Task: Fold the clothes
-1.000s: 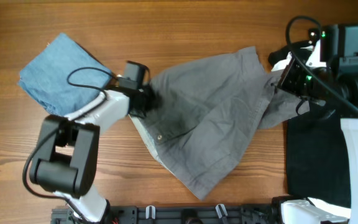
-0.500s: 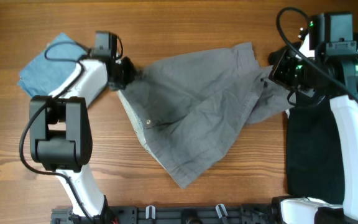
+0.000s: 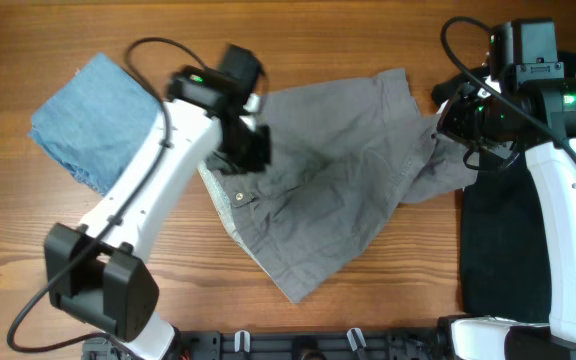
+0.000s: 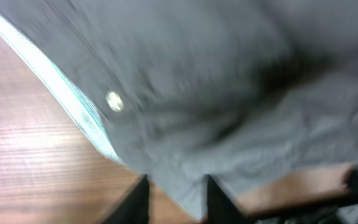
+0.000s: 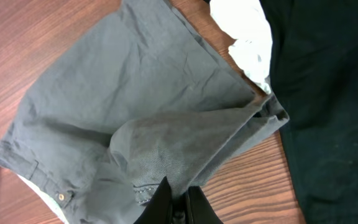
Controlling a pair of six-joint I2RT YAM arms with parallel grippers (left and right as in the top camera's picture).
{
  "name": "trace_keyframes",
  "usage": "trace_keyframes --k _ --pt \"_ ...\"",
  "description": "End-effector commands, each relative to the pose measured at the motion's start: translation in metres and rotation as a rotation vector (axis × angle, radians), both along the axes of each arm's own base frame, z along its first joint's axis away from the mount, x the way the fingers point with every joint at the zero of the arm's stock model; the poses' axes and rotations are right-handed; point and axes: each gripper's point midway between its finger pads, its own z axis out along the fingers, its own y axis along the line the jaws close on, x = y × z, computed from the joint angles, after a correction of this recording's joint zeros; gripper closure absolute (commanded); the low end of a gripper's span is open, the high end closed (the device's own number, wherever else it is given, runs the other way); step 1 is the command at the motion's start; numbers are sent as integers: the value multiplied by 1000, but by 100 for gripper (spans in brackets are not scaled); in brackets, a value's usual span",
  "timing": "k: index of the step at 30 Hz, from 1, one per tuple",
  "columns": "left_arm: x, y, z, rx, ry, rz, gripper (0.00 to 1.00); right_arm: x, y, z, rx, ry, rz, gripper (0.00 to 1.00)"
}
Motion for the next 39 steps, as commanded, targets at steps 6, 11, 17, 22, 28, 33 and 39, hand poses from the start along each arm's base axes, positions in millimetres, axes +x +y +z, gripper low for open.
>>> trace_keyframes --k 6,11,17,22,28,33,39 --pt "-111 -50 -39 151 159 -274 31 4 -6 3 -30 -13 4 96" --pt "-153 -63 -67 200 172 -378 32 3 -6 3 -36 -10 18 96" --pt "-184 -63 -112 224 149 -437 30 4 -6 3 -36 -12 17 96" --pt "-183 -66 -134 183 111 -451 28 4 -6 3 -36 -14 18 96" --pt "-184 -65 -146 171 100 -460 52 5 -6 4 -35 -19 17 96" --pt "-186 -67 -154 170 114 -461 84 6 -6 4 -35 -21 17 95" --pt "-198 -55 -142 186 197 -440 96 6 -6 4 -37 -23 17 95"
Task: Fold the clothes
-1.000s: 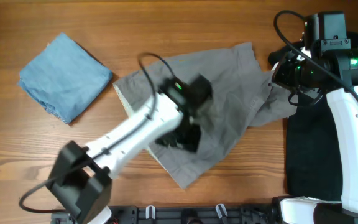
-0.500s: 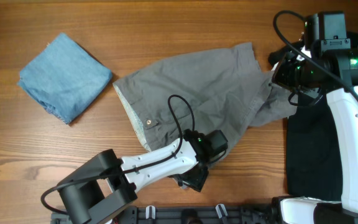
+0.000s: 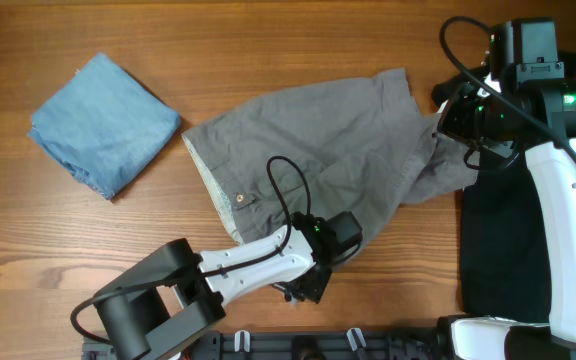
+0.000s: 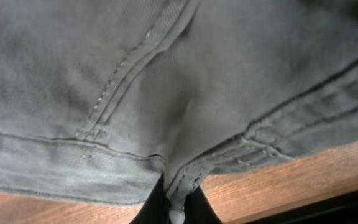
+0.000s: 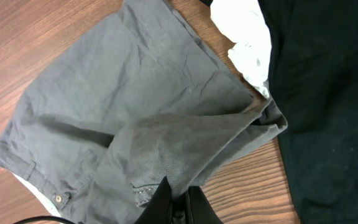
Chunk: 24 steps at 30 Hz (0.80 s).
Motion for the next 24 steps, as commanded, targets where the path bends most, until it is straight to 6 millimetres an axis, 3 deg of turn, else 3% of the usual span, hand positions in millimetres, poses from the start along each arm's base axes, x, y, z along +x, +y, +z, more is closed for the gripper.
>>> trace_keyframes --k 1,8,15,19,24 --pt "-9 15 10 48 70 34 96 5 -5 4 -25 -19 -2 95" --pt "20 37 75 -33 17 212 96 7 -7 5 -31 -28 -5 95" --pt "44 101 142 -159 -104 527 96 -4 -7 0 -45 21 23 96" --pt "56 127 169 -262 -224 656 96 -8 -7 -1 -54 36 43 95" --pt "60 146 190 -333 -336 741 96 -15 -8 2 -56 41 45 96"
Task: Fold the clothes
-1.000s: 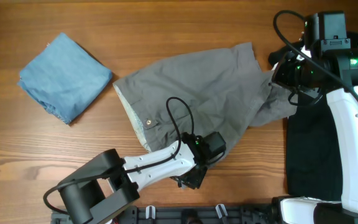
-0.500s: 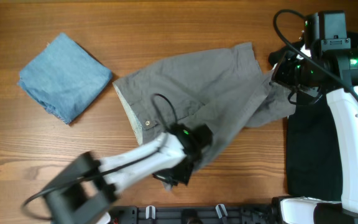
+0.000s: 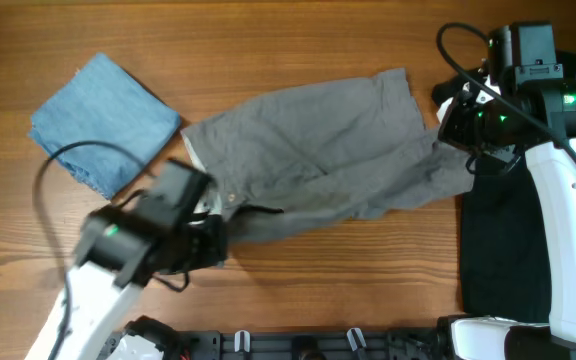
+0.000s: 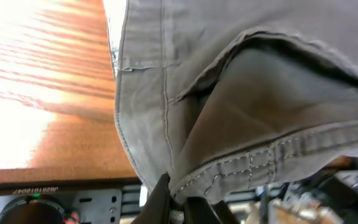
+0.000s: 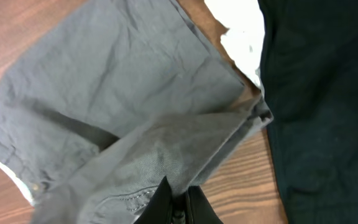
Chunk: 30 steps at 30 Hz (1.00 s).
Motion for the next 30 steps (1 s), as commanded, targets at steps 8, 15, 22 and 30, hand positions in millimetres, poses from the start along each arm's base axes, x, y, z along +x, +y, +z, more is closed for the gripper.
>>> trace_keyframes --k 8,15,22,30 --pt "11 49 68 22 -251 215 96 -32 -8 49 -16 -159 -5 96" --pt "23 69 90 118 -351 255 96 -45 -9 83 33 -318 -77 96" --pt "72 70 76 215 -339 249 96 -5 -4 51 43 -220 -87 96" --pt "131 56 1 315 -129 194 96 63 9 -28 58 -43 -47 96"
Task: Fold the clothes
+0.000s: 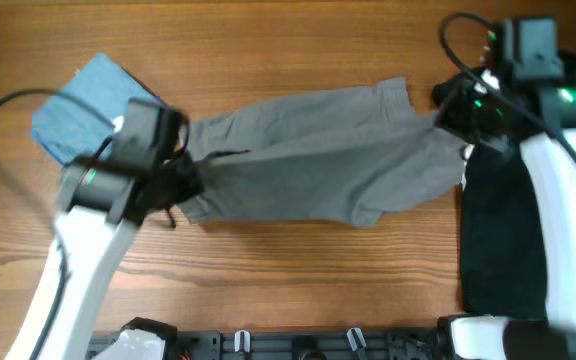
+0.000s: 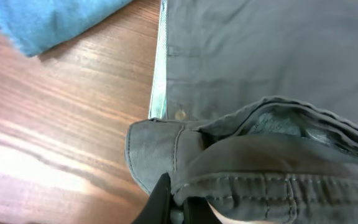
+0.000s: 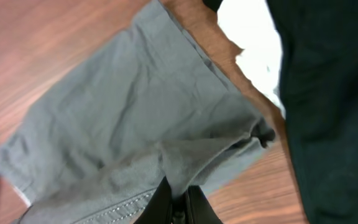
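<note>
Grey shorts (image 1: 308, 150) lie stretched in a long doubled band across the middle of the table. My left gripper (image 1: 181, 178) is shut on a seamed edge of the shorts (image 2: 272, 168) at their left end, just above the waistband with its button (image 2: 179, 115). My right gripper (image 1: 450, 118) is shut on a fold of the shorts (image 3: 185, 162) at their right end. In each wrist view, left (image 2: 178, 210) and right (image 3: 178, 210), cloth is pinched between the fingertips.
A folded blue cloth (image 1: 68, 110) lies at the back left, partly under my left arm, and shows in the left wrist view (image 2: 48, 18). A black garment (image 1: 498, 250) covers the right side, with a white cloth (image 3: 247, 31) beside it.
My left gripper has moved from the front left farther back, toward the blue cloth, with the shorts' edge in it. The shorts now lie as a narrower doubled band. My right gripper shifted slightly back.
First my left gripper was open above the shorts' waist while the right was shut on their right end. Then the left was shut on the front hem near the table's front edge. It then held that hem at the front left, and now over the waistband.
</note>
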Controlling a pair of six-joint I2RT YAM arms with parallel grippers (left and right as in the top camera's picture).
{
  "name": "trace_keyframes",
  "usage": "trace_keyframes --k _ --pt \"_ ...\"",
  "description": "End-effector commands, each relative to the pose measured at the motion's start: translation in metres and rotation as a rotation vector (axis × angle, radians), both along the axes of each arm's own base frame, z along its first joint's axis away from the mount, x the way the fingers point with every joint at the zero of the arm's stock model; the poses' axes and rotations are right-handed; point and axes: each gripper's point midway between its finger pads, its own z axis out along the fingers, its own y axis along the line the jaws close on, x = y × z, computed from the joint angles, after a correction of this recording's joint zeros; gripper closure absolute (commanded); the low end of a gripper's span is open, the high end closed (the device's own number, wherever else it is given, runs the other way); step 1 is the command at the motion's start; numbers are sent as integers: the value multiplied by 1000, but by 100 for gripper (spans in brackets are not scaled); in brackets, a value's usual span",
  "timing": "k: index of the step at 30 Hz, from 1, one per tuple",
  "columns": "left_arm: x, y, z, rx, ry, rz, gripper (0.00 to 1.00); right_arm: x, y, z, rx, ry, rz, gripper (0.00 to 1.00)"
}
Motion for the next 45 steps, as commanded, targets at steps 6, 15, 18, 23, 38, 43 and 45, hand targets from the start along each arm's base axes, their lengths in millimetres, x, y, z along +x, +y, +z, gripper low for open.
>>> trace_keyframes --k 6,15,18,23,38,43,45 --pt "95 2 -82 93 29 32 51 129 29 -81 96 -114 130 36" --pt "85 11 -72 83 86 52 36 109 -19 -113 -85 34 190 26" --pt "72 -1 -75 16 144 30 36 82 -33 -124 -75 153 168 25" --pt "58 -18 -88 -81 224 2 45 45 -43 -146 -56 301 149 25" --pt "11 -27 -170 -162 344 16 54 -1 -27 -216 45 416 172 83" --pt "5 -10 -196 -100 311 124 77 -12 -42 -215 37 467 53 96" --pt "4 -4 -201 -73 302 149 86 -25 -50 -214 37 517 14 96"
